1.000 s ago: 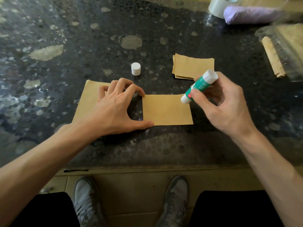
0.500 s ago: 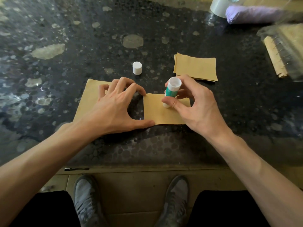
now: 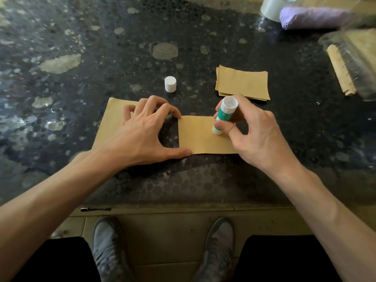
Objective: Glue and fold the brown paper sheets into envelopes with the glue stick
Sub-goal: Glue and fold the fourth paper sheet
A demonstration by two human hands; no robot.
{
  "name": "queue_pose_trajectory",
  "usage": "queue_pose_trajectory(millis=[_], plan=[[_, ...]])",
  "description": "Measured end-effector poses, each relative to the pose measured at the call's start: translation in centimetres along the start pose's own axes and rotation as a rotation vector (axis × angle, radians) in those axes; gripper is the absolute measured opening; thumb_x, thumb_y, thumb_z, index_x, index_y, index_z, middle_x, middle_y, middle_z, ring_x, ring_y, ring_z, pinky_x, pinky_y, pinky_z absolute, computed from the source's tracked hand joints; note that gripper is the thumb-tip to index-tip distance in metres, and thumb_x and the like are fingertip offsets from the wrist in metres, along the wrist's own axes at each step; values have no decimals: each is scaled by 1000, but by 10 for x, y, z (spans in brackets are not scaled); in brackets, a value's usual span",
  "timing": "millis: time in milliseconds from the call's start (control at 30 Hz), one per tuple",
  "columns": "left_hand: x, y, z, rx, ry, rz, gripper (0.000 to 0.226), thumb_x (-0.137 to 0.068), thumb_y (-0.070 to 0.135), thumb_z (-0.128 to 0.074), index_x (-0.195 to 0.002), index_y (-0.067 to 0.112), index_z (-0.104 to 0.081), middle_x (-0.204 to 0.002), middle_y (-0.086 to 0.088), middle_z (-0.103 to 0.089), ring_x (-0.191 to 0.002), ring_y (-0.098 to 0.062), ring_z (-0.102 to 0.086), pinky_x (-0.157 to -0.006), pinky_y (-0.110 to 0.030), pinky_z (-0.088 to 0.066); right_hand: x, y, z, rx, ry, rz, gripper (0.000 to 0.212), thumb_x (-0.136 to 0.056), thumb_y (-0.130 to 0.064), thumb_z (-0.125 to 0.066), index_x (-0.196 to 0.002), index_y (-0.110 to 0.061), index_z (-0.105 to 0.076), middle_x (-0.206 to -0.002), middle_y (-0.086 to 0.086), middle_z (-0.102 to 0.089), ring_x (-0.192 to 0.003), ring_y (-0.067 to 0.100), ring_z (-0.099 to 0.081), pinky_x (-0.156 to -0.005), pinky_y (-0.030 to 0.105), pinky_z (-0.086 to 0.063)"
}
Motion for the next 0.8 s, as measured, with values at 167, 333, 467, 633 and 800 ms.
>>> queue_pose_trajectory(millis=[167,333,467,633,800], plan=[[0,0,1,12,-9,-3,90,-60,99,-46,-131,43,-48,-135,14,-37,-133,-10,-32,-104,-34,-16,4,6,8,89,65,-39,40,-96,-47,-69,-123,-20,-59,-108,-15,-59,-94,2,-54,-75,-3,-37],[0,0,1,26,-14,2,84,-67,98,-39,-130,44,-47,-134,14,-36,-133,-9,-30,-104,-33,-14,6,8,14,95,124,-49,43,-94,-52,-69,-119,-18,-60,-103,-15,-59,-88,2,-55,-78,-6,-34],[0,-1,0,20,-4,1,80,-69,96,-39,-130,44,-48,-134,14,-36,-132,-9,-30,-104,-33,-15,7,11,16,102,126,-59,43,-94,-52,-69,-119,-20,-59,-104,-16,-58,-92,2,-56,-76,-5,-36],[-1,-2,-1,3,-17,-10,85,-64,95,-45,-131,43,-46,-136,13,-36,-133,-10,-30,-104,-34,-17,8,17,18,101,104,-74,43,-94,-50,-67,-124,-21,-59,-112,-12,-64,-101,5,-60,-78,0,-36],[-1,-2,-1,5,-22,-11,86,-63,95,-45,-132,43,-45,-137,13,-36,-134,-11,-30,-105,-35,-17,9,22,20,129,101,-82,41,-95,-48,-67,-125,-21,-57,-110,-16,-57,-100,4,-55,-78,5,-36]])
Point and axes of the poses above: each hand's wrist, its own x-axis away from the middle knuckle, its own z-axis out of the back of the hand, y = z × x, the point moved 7 cm from there along -x, towards the middle knuckle
